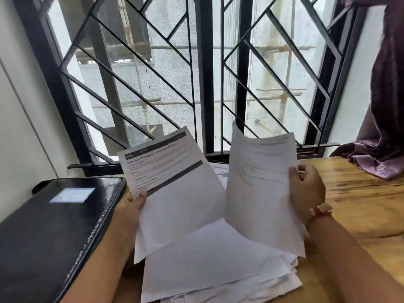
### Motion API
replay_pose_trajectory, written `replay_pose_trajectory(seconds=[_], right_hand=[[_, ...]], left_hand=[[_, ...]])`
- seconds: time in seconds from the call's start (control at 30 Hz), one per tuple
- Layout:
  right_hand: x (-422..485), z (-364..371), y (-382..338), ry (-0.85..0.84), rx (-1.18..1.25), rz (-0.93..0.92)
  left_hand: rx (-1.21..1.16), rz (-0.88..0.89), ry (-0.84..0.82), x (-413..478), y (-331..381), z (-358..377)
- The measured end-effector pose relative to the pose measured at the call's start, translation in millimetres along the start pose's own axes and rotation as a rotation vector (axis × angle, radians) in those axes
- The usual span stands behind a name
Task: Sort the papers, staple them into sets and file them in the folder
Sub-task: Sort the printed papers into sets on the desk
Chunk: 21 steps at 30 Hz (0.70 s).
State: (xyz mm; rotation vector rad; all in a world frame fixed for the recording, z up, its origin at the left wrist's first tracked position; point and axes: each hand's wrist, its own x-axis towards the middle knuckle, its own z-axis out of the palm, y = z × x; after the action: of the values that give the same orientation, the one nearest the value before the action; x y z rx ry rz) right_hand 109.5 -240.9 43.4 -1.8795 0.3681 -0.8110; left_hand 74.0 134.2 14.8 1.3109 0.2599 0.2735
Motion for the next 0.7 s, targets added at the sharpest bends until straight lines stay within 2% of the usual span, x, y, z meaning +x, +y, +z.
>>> replay_pose_trajectory(seconds=[0.17,0.3,0.57,0.7], right_hand=[[-1,8,9,-0.134,-0.027,0.052],[-5,11,4,-0.191,0.021,0.026],[-31,24,-7,-0.400,0.313,0.160],[-44,29,-13,-0.545,0.522,0.296]], left_hand=[[-0.090,-0.056,-0.088,-1,4,3],[-0.136,-0.080,-0.102,0,4,3],[-0.055,-0.099,-0.191,-8,1,12],[0.011,-0.120,-0.209,-12,-4,16]])
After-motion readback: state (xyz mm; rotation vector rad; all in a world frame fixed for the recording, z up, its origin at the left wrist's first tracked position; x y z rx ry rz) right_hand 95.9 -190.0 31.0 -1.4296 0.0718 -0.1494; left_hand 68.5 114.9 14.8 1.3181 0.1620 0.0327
